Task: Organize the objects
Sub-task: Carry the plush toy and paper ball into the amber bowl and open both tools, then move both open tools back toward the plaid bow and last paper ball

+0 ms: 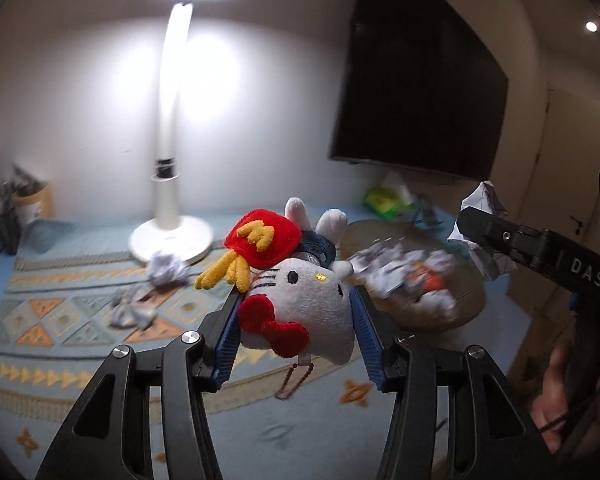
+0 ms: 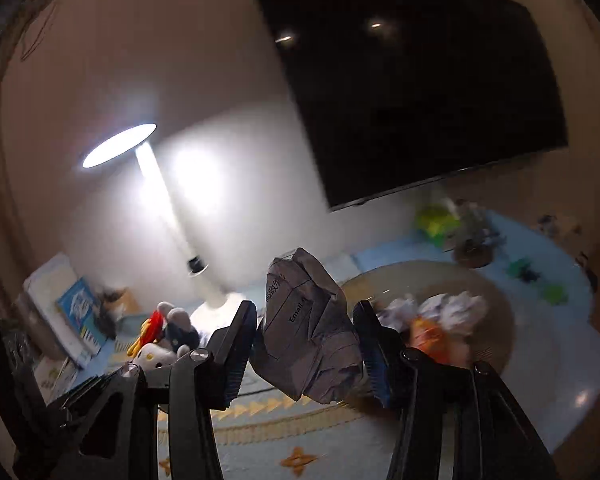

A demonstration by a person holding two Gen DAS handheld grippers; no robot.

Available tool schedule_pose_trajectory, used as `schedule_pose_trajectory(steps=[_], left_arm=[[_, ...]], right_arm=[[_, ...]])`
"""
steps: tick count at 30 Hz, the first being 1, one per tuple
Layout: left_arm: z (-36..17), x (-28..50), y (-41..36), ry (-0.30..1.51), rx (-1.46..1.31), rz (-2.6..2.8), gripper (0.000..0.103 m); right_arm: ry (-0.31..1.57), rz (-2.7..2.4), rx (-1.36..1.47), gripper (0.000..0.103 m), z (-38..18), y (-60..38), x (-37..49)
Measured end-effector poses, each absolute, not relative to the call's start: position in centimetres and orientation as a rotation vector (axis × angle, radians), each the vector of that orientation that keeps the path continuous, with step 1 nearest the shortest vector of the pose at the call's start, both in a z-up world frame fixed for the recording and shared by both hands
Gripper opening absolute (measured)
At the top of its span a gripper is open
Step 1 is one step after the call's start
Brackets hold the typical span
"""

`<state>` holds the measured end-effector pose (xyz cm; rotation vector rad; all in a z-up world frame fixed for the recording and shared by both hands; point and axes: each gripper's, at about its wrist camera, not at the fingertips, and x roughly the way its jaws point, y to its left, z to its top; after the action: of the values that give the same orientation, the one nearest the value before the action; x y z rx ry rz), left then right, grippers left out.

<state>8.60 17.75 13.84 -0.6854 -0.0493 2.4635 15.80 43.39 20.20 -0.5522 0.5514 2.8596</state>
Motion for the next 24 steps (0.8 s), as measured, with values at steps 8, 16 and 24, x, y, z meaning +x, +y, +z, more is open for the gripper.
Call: schedule_pose_trajectory(steps=[8, 16, 24], left_arm=[[14.5, 4.9, 29.6, -0.041, -0.664, 2.284, 0.054], [11.9, 4.0, 28.9, -0.038, -0.701, 2.278, 0.089], [10.7, 6.4, 13.3, -0.048, -0.742, 2.589, 0.089]], right_arm=[[0.712, 2.637, -0.76, 0.07, 15.5, 52.3, 11.3], [0.784, 2.666, -0.816, 0.07, 12.9, 51.9, 12.2], [0.639, 2.986, -0.772, 0.103, 14.7, 41.0, 12.5]])
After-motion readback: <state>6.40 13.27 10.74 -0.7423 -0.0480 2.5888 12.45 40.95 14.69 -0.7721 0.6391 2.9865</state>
